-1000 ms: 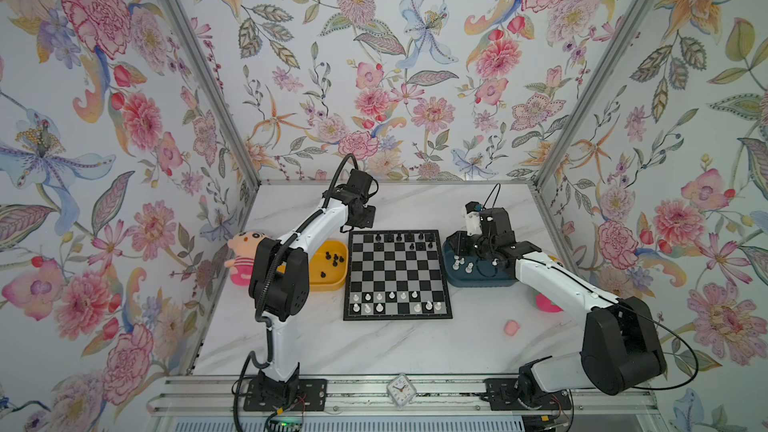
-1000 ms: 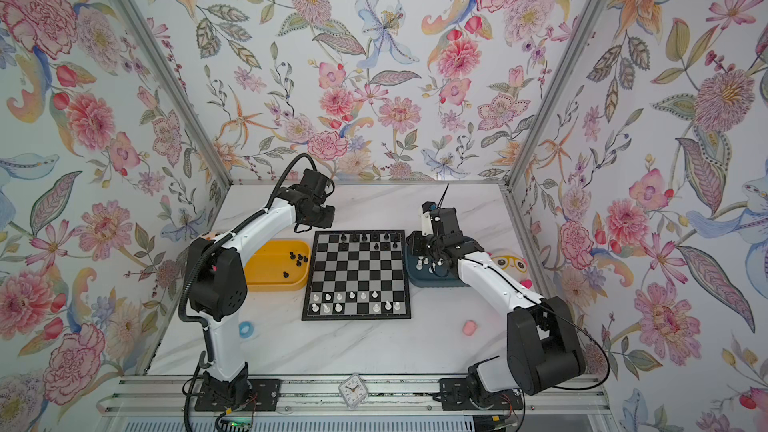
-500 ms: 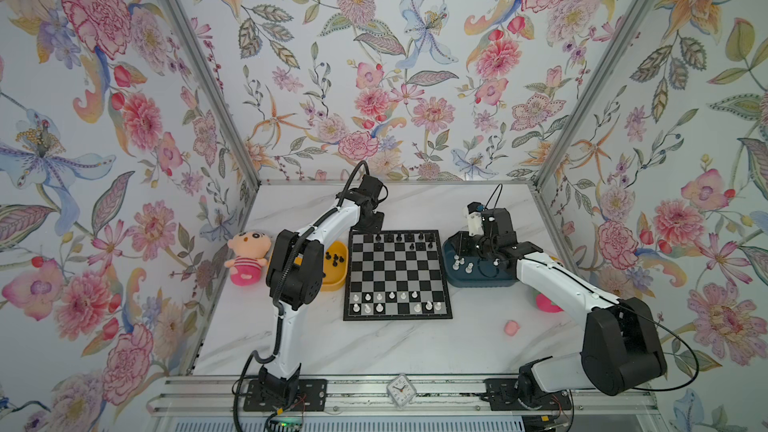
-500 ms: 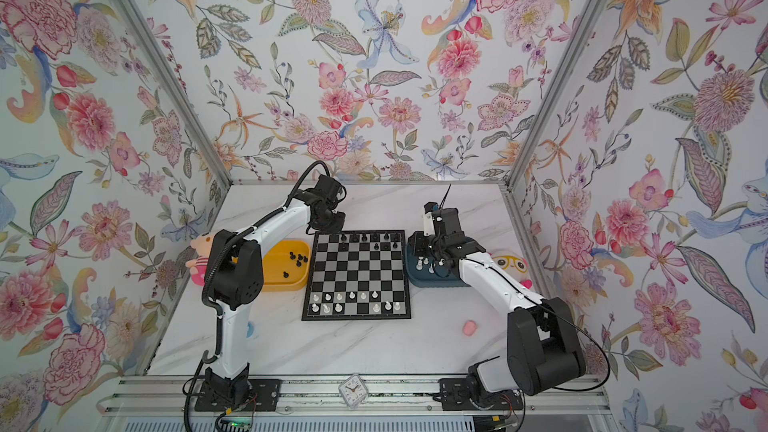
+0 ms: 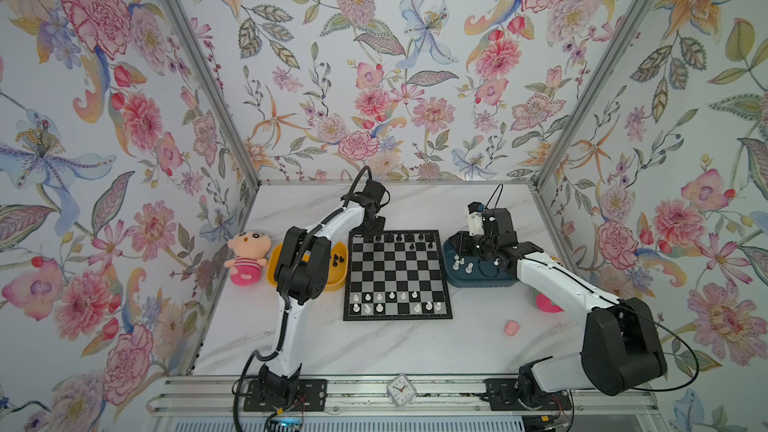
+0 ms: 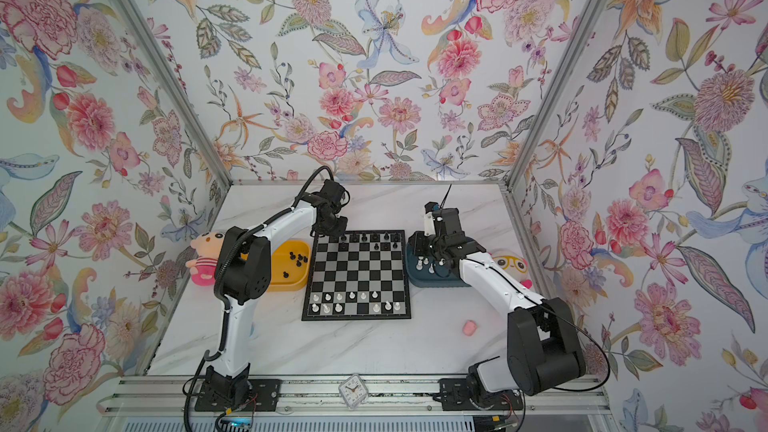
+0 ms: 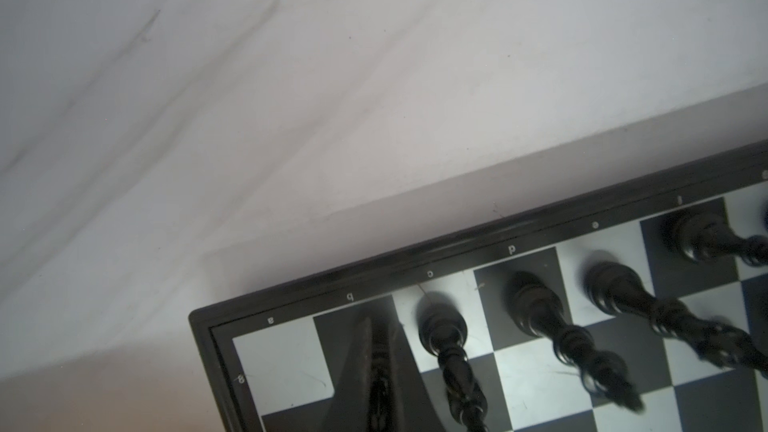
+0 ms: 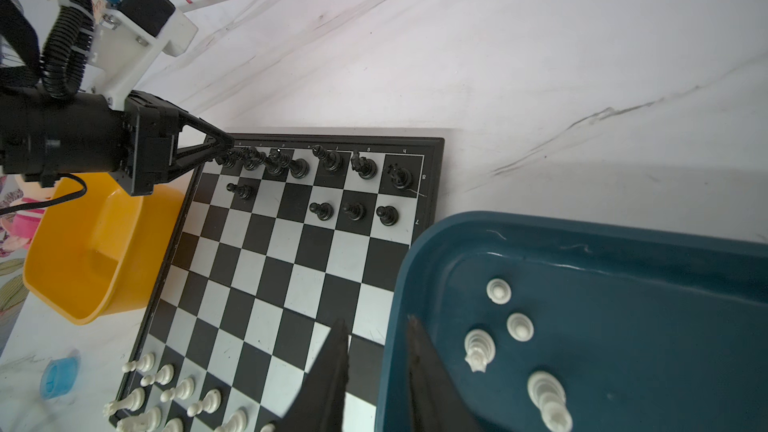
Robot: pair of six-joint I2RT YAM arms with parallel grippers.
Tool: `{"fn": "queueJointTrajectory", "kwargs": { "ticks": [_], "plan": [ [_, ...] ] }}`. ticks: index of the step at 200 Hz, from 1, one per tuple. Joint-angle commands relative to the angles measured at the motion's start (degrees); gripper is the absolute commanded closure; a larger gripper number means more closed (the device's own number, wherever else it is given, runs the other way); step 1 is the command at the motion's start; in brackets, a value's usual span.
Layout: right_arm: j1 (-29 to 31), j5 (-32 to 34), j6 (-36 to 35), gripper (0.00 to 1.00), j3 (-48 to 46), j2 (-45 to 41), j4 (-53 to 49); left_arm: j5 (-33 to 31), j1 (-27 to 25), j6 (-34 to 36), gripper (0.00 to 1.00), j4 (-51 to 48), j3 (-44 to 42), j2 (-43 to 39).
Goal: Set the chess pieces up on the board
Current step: 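Lift the black piece and carry it toward the board's farthest row, then lower the black piece onto the farthest row and open the left gripper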
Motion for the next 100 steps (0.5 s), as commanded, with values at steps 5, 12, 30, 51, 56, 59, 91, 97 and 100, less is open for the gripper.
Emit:
{"fn": "queueJointTrajectory", "kwargs": {
  "ticks": [5,12,30,51,56,59,91,97,100],
  "plan": [
    [-0.4,-0.1,-0.3,0.74,-1.0,-1.9,-1.1,-1.8,0.1,0.9,1.00,-1.3,1.8,1.6],
    [-0.5,-0.1,-0.3,0.74,-1.0,-1.8,-1.0,-1.7,0.2,0.9,1.00,-1.3,1.8,1.8],
    [-0.5,-0.1,-0.3,0.74,-1.0,-2.1,-1.1,-1.8,0.3,1.0,1.00,-1.3,1.8,2.0],
    [-0.6,0.0,-0.3,0.73,-1.2,-2.2,-1.2,-1.8,0.5,0.9,1.00,-1.2,1.8,2.1],
    [-0.6,0.0,-0.3,0.73,-1.2,-2.2,-1.2,-1.9,0.5,0.9,1.00,-1.2,1.8,2.1],
    [-0.6,0.1,-0.3,0.73,-1.2,-2.2,-1.2,-1.9,0.5,0.9,1.00,-1.1,1.8,2.1],
    [-0.7,0.0,-0.2,0.73,-1.2,-2.2,-1.2,-1.8,0.8,0.8,1.00,-1.1,1.8,2.4],
    [-0.7,-0.1,-0.2,0.74,-1.2,-2.2,-1.3,-1.7,0.7,0.8,1.00,-1.0,1.7,2.4],
    [-0.7,0.0,-0.3,0.74,-1.2,-2.2,-1.2,-1.7,0.7,0.9,1.00,-1.0,1.7,2.4]
  ]
}}
